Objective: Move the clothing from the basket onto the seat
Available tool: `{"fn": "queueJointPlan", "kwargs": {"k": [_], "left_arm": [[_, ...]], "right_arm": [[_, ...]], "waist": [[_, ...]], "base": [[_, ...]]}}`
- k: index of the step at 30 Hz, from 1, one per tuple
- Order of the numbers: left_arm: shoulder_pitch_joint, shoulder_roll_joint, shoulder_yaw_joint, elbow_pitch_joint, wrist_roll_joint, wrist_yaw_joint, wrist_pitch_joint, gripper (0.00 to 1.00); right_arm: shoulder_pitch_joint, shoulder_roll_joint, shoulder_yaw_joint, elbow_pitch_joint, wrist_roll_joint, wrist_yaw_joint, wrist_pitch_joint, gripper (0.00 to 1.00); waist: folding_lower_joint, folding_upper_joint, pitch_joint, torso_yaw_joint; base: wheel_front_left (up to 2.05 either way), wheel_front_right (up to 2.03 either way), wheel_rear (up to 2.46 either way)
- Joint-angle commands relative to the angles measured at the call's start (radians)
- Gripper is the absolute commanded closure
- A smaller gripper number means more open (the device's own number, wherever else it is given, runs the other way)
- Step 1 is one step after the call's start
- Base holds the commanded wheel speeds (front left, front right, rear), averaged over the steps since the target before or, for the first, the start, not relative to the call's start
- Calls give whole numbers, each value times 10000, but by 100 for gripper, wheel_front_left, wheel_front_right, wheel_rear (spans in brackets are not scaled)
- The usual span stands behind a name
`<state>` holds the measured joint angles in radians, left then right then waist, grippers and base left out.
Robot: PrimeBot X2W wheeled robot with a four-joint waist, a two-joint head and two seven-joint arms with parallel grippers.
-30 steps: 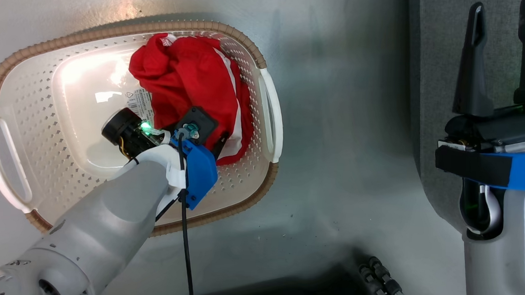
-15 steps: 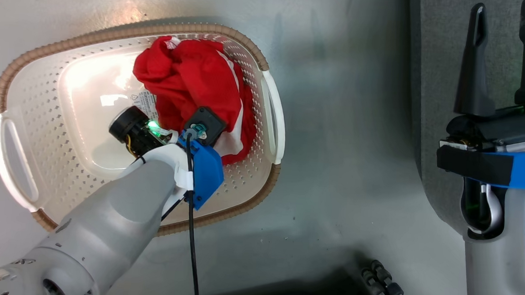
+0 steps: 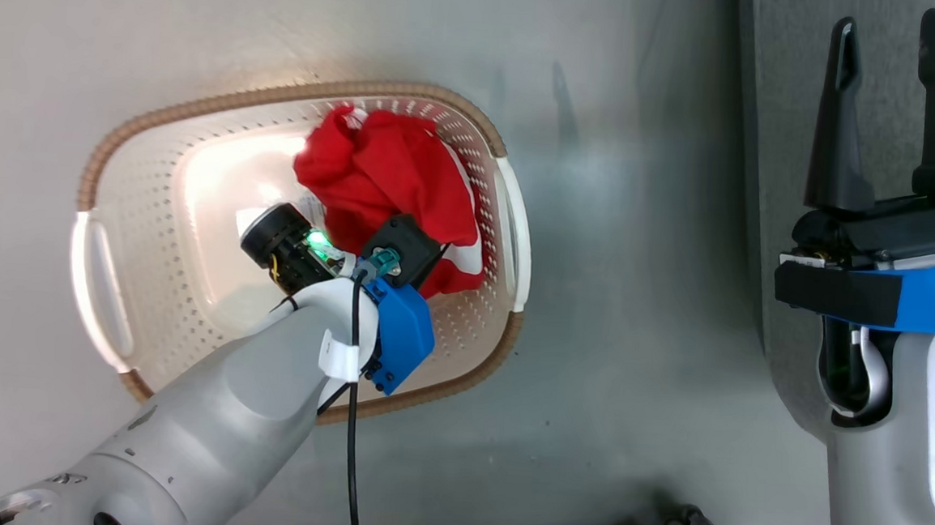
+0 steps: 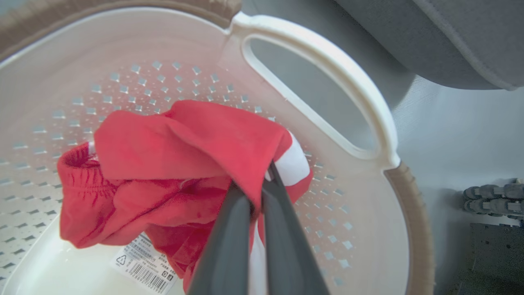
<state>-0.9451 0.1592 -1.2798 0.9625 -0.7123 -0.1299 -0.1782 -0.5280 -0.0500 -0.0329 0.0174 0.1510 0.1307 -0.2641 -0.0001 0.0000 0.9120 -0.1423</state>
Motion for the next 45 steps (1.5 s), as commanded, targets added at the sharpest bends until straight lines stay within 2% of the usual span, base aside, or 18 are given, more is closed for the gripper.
{"fn": "queueJointPlan", "kwargs": {"k": [1,16,23,33,45], "left_arm": [[31,-14,-24,-74,-18,-7,-143,100],[299,-173,22,-596,-642,-7,-876,100],[590,89,1155,-1571,-125,-7,-880,100],[1174,222,3228,-2797,1326,-6,-882,100],[1650,193,4521,-3542,2420,-6,-883,100]], "right_arm": [[87,-8,-19,56,-92,1,-8,0],[659,-9,-198,566,-411,1,-8,0],[966,-9,-321,739,-481,1,-8,0],[1496,-8,-495,988,-497,1,-7,0],[2143,-8,-515,1299,-313,1,-7,0]], "waist": [[1,0,-331,216],[1,0,-2214,986],[1,0,-3009,1219],[1,0,-4175,1545],[1,0,-5578,1704]], "base": [[0,0,0],[0,0,0],[0,0,0],[0,0,0],[0,0,0]]}}
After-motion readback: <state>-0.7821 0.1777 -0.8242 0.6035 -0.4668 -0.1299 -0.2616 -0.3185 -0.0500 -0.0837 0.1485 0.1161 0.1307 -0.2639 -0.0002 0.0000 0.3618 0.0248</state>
